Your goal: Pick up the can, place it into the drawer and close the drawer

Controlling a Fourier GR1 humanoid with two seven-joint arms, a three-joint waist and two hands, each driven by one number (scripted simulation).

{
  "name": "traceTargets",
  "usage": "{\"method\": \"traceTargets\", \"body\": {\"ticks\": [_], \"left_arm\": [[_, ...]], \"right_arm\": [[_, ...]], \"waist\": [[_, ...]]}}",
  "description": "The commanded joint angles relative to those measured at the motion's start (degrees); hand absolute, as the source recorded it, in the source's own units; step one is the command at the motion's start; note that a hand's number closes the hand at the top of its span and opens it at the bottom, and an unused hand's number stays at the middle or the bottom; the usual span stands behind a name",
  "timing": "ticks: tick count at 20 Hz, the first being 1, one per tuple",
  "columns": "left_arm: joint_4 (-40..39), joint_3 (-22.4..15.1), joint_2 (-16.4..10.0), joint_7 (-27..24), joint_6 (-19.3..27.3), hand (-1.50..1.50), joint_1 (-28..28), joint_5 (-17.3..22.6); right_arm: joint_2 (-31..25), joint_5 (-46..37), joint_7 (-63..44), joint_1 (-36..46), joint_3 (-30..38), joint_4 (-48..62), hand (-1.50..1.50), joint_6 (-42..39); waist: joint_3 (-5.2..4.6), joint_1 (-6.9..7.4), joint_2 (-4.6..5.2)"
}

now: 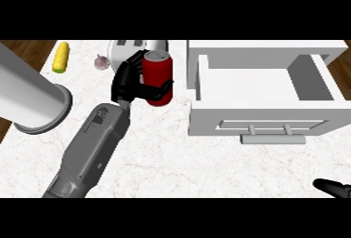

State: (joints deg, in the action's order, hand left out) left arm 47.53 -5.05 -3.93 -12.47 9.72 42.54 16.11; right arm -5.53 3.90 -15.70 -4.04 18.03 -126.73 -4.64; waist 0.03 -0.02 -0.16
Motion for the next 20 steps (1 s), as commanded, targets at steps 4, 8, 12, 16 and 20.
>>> {"method": "traceTargets", "body": {"ticks": [4, 8, 12, 16, 20], "left_arm": [[11.5, -1.1, 1.3, 12.9, 4.4, 1.50, 5.2, -0.9], [4.3, -0.6, 3.7, 14.3, 7.4, 1.50, 13.8, -3.7], [5.9, -0.1, 2.3, 21.7, 9.2, 1.50, 20.4, -4.9], [0.9, -2.2, 3.9, 22.2, 12.3, 1.50, 26.1, -3.2], [-4.1, -2.9, 3.9, 23.2, 13.4, 1.50, 31.2, -2.1]], "right_arm": [[-0.3, 1.2, -1.9, 1.5, 0.7, -0.6, -1.50, 0.7], [1.3, -2.8, 0.5, -1.0, -1.8, -1.5, -1.50, 0.5], [-1.9, 4.1, -2.1, -1.5, 3.3, -3.0, -1.50, -1.8], [0.2, 2.3, -0.5, -1.6, 0.9, -3.0, -1.50, -1.3], [0.9, 0.8, -2.4, -1.8, -0.4, -4.1, -1.50, -0.3]], "waist": [[-0.01, 0.15, -0.04], [-0.02, -0.70, 0.26], [0.01, -0.80, 0.10], [0.01, -1.23, 0.28], [0.01, -1.62, 0.36]]}}
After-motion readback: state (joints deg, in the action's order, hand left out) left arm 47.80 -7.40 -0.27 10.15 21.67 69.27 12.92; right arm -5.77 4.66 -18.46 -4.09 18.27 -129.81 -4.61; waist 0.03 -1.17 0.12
